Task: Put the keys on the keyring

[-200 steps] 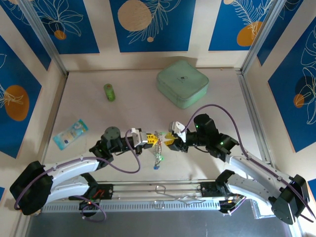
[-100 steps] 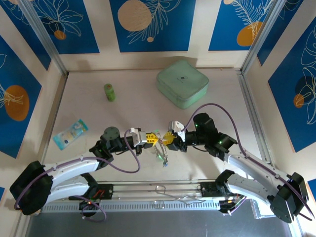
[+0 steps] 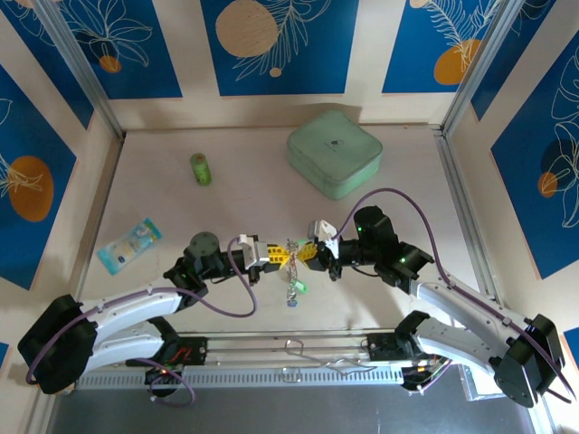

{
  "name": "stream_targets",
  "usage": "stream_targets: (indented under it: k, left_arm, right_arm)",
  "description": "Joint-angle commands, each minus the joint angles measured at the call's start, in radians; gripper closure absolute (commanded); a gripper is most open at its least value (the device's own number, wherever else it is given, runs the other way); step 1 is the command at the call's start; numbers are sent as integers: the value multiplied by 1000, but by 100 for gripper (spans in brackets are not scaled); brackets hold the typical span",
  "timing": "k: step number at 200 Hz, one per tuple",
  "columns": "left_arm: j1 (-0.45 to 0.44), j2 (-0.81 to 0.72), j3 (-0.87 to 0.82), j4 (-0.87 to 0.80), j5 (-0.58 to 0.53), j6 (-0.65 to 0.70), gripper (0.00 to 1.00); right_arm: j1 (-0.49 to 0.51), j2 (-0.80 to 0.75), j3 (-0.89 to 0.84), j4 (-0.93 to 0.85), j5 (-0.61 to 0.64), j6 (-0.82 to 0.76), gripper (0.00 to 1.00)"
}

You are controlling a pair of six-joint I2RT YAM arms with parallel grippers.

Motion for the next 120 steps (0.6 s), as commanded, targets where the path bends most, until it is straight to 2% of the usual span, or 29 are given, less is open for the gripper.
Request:
stream_targets:
  k: [1,40,120]
  left_arm:
    - [-9,-13,12,40,38,5,100]
    - [-8,-10,24,37,60,7,100]
    - [-10,16,41,46,99,10,100]
  right_arm:
    - [2,8,29,5,-17,-6,96]
    - [2,20,31,-23,0,-21,100]
    - [7,46,37,-48,-1,-39,98]
